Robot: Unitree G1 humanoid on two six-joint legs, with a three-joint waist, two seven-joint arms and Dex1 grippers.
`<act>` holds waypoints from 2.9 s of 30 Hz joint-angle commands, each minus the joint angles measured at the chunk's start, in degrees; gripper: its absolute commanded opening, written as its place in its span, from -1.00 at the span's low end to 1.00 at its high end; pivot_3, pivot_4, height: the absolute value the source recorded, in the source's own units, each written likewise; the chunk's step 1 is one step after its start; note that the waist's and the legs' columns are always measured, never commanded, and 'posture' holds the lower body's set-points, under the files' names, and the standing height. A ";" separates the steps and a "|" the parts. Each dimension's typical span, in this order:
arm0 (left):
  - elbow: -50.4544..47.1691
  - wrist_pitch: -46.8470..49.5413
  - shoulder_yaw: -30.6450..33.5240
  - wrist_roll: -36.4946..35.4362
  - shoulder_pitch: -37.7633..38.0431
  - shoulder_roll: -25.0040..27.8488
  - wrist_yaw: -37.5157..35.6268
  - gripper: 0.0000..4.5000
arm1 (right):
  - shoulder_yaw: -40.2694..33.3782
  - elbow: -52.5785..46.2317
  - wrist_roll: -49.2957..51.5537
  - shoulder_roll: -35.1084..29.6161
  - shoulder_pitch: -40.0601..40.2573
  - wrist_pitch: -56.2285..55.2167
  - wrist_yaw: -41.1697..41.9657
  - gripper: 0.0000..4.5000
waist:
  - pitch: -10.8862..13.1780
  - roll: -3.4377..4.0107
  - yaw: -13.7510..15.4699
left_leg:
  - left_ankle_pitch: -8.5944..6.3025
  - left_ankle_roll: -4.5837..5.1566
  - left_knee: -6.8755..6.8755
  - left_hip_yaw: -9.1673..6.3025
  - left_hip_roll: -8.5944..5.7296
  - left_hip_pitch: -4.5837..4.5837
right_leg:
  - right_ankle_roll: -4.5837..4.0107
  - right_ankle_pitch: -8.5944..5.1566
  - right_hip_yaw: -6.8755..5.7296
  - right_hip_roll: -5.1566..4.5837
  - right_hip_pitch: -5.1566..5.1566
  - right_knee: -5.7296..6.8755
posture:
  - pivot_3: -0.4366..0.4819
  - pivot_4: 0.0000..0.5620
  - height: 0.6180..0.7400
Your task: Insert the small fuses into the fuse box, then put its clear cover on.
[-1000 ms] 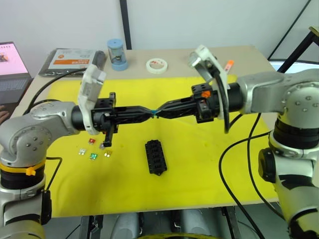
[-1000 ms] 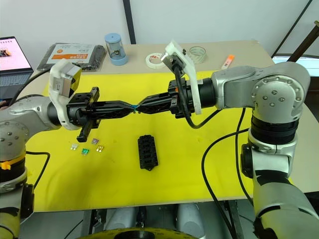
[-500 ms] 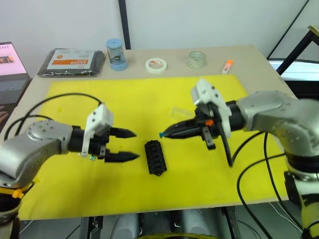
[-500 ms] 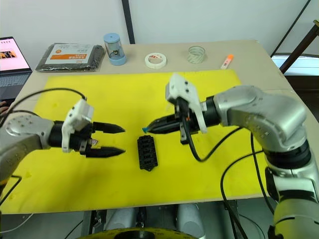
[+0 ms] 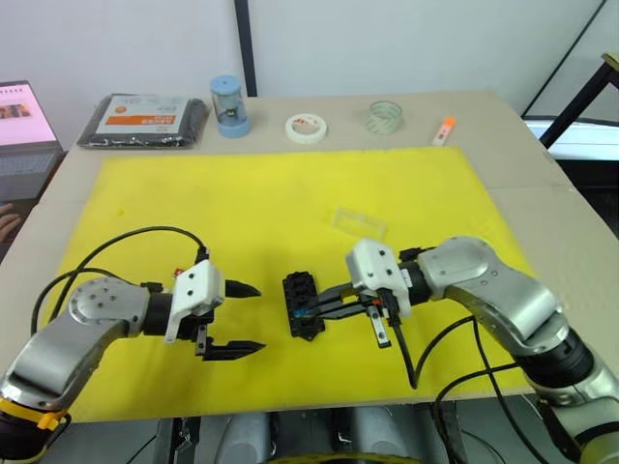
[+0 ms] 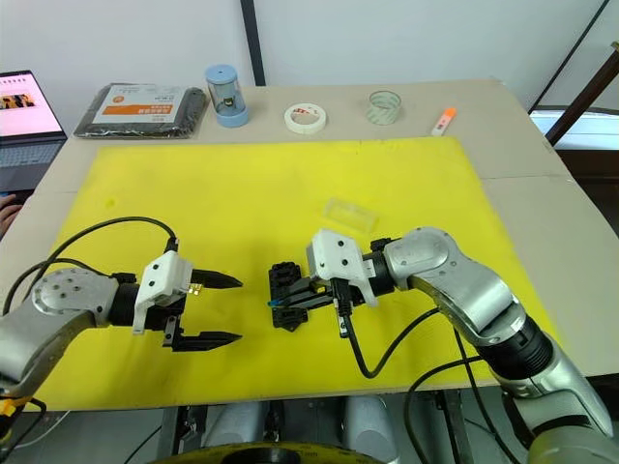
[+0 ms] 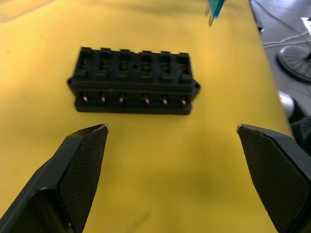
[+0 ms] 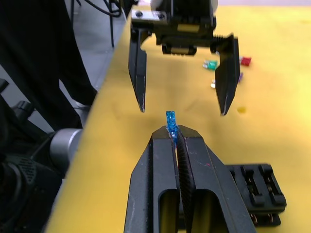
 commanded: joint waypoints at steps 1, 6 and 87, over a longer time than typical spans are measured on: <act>-0.61 -1.01 -1.34 1.21 -1.25 -1.24 0.97 0.98 | -0.05 0.42 -1.69 0.38 0.31 -1.62 0.74 -1.00 | 0.00 0.00 0.00 | 0.00 0.00 0.00 0.00 0.00 0.00 | 0.00 0.00 0.00 0.00 0.00 0.00 | -0.05 -0.47 1.00; 0.48 -2.19 -3.31 3.72 -1.96 -3.16 1.67 0.98 | 0.94 2.87 -4.61 -0.24 2.31 -3.79 2.38 -1.00 | 0.00 0.00 -0.02 | -0.02 0.03 0.02 0.01 0.00 0.03 | 0.00 0.00 0.00 0.02 0.02 0.01 | -0.05 -0.47 1.00; 0.29 -2.08 -3.65 4.64 -2.78 -4.25 2.51 0.98 | 0.85 6.28 -8.86 3.69 2.33 -5.55 5.07 -1.00 | -0.01 -0.02 -0.04 | 0.08 -0.14 0.09 0.00 -0.02 0.08 | 0.01 0.00 -0.01 0.04 0.08 0.28 | -0.05 -0.47 1.00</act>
